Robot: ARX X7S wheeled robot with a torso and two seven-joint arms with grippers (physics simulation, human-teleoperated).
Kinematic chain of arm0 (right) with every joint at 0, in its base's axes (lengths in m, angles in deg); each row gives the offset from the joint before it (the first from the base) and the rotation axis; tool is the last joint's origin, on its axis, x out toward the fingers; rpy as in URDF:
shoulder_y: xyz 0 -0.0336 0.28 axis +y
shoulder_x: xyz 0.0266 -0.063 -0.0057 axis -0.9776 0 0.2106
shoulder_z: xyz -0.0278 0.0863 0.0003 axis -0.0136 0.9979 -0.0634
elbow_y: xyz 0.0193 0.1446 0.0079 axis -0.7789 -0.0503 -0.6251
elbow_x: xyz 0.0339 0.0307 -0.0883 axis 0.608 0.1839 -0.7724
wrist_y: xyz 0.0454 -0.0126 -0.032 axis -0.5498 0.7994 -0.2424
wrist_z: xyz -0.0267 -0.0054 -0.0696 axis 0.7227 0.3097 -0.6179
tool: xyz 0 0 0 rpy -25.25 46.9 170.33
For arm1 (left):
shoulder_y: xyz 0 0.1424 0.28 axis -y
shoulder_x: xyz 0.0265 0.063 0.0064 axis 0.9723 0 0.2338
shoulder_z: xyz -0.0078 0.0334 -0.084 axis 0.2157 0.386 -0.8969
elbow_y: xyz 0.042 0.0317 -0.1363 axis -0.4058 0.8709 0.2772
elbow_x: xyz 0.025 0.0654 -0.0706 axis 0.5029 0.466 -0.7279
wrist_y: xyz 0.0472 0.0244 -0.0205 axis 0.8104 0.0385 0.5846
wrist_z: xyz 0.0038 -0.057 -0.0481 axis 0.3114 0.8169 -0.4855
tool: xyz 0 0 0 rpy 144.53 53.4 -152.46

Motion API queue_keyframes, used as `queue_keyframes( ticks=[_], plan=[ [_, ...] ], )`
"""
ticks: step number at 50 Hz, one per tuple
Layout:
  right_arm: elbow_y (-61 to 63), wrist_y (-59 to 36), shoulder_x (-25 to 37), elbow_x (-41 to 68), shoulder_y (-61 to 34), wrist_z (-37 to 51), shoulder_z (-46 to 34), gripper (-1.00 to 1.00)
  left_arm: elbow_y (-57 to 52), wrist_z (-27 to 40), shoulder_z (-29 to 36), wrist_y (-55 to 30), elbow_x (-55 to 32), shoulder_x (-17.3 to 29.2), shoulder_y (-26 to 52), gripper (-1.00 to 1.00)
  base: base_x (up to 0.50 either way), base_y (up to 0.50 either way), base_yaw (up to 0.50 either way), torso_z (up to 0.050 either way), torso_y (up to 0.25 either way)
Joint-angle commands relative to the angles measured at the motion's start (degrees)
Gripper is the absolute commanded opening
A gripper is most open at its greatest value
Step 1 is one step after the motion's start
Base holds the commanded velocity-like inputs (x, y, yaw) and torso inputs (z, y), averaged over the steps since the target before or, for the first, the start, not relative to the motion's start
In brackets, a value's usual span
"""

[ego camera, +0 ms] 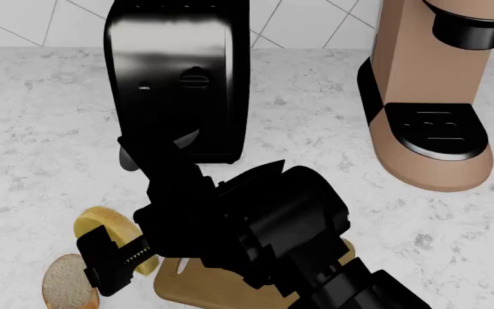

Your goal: Place the bread and cheese on the cutting board.

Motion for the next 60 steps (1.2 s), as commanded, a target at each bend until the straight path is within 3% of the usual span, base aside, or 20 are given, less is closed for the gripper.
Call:
queue_keyframes(
  ticks=[1, 25, 26, 42, 60],
  plan=[
    [-6.43, 3.31, -1.42, -3.79, 0.92, -2.54, -2.28, 1.0, 2.51, 0.02, -0.64, -1.73, 1.73, -1.44, -0.26, 1.0, 0.0, 0.0, 0.0, 0.0, 0.0],
    [-8.17, 4.66, -1.87, -2.24, 0.86, -2.2, -4.97, 1.0, 2.36, 0.6, -0.81, -1.54, 0.92, -0.85, -0.41, 1.0, 0.0, 0.0, 0.0, 0.0, 0.0],
    [-8.2, 4.63, -1.93, -2.31, 0.56, -1.91, -5.11, -1.0, 2.43, 0.62, -0.76, -1.47, 0.96, -0.82, -0.41, 1.0, 0.0, 0.0, 0.0, 0.0, 0.0],
    [-4.25, 4.12, -0.69, -0.53, -1.22, -0.04, -5.55, -1.0, 2.7, 1.02, -0.35, -1.4, 0.88, -0.5, -0.23, 1.0, 0.0, 0.0, 0.0, 0.0, 0.0],
    [11.42, -7.5, 6.3, 9.26, -5.65, 11.87, 4.2, -1.0, 1.63, 1.41, -1.54, -1.73, -0.55, -0.02, -0.61, 1.0, 0.0, 0.0, 0.0, 0.0, 0.0]
  ],
)
